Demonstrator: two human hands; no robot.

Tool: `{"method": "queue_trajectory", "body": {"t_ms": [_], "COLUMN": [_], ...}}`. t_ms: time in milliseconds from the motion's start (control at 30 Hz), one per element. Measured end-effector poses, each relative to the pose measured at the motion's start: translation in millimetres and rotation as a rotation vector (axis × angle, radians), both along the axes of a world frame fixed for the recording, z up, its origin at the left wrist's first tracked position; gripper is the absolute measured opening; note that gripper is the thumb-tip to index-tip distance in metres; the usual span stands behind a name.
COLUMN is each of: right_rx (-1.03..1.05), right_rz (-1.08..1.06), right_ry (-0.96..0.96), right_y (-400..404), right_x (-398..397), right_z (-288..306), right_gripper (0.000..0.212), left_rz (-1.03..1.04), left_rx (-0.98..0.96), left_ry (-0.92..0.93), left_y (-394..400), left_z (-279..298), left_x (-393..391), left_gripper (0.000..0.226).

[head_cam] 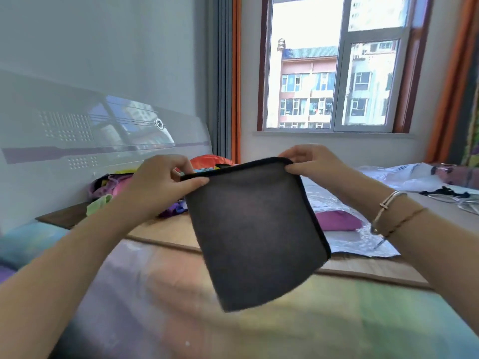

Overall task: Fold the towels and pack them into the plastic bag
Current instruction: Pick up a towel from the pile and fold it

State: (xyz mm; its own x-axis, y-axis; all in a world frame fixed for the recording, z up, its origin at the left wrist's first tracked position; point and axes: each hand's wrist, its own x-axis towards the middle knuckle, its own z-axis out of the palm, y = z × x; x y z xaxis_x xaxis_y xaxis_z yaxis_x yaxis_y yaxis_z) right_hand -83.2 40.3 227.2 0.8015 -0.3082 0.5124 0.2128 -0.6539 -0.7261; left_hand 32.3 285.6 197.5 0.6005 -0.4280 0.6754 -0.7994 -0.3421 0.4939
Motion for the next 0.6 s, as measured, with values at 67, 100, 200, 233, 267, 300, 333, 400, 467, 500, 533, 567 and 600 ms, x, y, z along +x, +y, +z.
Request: {"method": "queue_trajectory", "body": {"t_ms": [67,100,200,233,267,300,333,400,467,500,533,567,600], "right_rx": [-0.051,-0.103,-0.244,-0.231,-0.224,-0.229,-0.227,-0.209,-0.257,-0.262,-0.231,-0.179,-0.124], "right_rz": [-0.007,-0.018,-0.037,-0.033,-0.020,-0.008,-0.007,-0.036,-0.039,-0.034,-0.033,-0.041,-0.048], "right_ry": [0.014,0.044,0.163,0.155,0.154,0.174,0.195,0.189,0.256,0.281,0.267,0.223,0.181], "right_y": [-0.8,-1.5,-1.3,-1.4,-0.4,1.2,2.4,2.9,5.7,5.5,4.8,3.5,2.8], "right_x": [2.3,6.4,20.5,25.0,29.8,34.9,40.8,55.5,70.7,77.6,83.1,88.8,93.7], "right_z": [2.2,0.6,-8.3,-8.6,-8.3,-8.4,-9.6,-12.7,-18.7,-22.0,-24.5,-26.2,-27.4], "right_gripper": [0.018,0.018,0.023,0.023,0.023,0.023,0.022,0.021,0.023,0.024,0.023,0.022,0.022], "left_rz": [0.041,0.044,0.051,0.047,0.042,0.047,0.061,0.086,0.106,0.115,0.120,0.119,0.114], "left_rx": [0.104,0.135,0.176,0.175,0.169,0.174,0.196,0.236,0.255,0.279,0.299,0.297,0.278], "left_ry": [-0.057,-0.064,-0.021,0.010,0.046,0.077,0.098,0.124,0.123,0.111,0.098,0.091,0.088], "left_y": [2.6,3.6,5.0,5.8,7.6,8.8,9.5,9.8,10.5,10.5,10.7,11.2,11.5], "left_z": [9.2,10.9,9.7,8.8,7.5,5.6,3.4,-0.8,-4.5,-6.2,-8.0,-10.2,-11.9], "left_x": [2.6,6.0,20.5,26.7,33.4,39.9,46.1,57.4,68.7,74.3,79.9,86.8,92.3], "left_gripper": [0.023,0.023,0.023,0.023,0.023,0.024,0.024,0.023,0.021,0.021,0.021,0.021,0.020]}}
